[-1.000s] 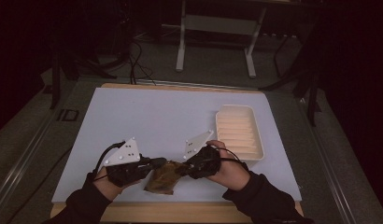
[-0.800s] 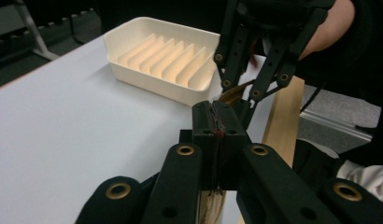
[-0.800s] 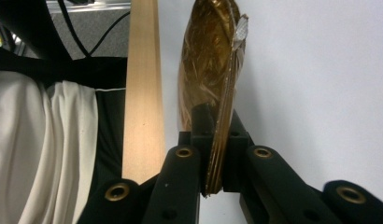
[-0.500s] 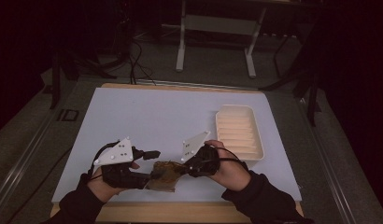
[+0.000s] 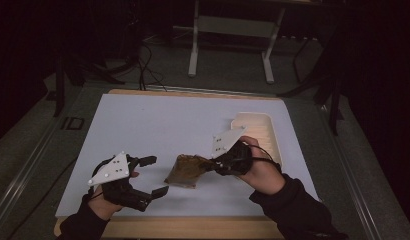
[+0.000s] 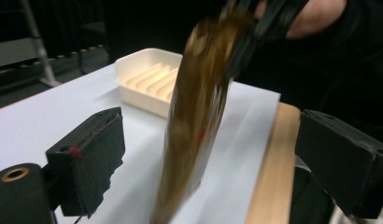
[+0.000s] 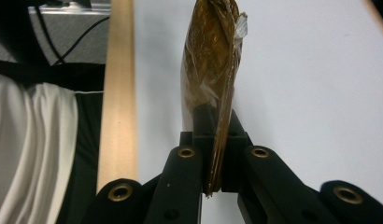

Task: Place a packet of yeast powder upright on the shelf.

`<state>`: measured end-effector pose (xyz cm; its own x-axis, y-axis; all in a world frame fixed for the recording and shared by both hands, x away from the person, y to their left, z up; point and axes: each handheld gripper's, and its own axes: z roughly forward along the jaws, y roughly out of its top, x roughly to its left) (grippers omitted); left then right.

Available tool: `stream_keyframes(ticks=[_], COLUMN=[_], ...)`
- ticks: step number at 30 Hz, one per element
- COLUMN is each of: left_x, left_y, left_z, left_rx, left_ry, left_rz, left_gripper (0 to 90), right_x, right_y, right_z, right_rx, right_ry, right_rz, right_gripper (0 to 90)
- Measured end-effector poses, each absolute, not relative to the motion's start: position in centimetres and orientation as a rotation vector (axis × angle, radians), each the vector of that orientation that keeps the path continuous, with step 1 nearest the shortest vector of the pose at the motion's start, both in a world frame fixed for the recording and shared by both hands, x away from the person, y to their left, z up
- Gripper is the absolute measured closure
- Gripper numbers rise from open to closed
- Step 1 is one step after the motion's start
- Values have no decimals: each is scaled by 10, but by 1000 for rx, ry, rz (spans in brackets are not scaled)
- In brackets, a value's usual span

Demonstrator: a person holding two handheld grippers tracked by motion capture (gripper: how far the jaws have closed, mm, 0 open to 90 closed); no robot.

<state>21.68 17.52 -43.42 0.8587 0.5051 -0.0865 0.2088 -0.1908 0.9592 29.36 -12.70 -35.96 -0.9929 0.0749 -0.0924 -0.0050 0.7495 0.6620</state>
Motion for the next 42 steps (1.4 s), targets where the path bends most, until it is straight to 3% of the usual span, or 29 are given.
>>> stream_keyframes(ticks=[6,14,26,42], left_x=[220,227,232,233], left_y=[181,183,190,187], left_z=[-462,-483,-489,-491], left_rx=[1726,1735,1701,1699], left_ry=[622,667,711,712], left_rz=[342,316,320,326], left_gripper=[83,83,83,78], right_x=[302,308,314,319], right_y=[-146,-169,-224,-287], right_z=[-343,-323,-292,-302], right_rx=[116,160,251,282], right_ry=[2768,2714,2621,2639], right_rz=[1121,1109,1055,916], right_gripper=[890,889,889,887])
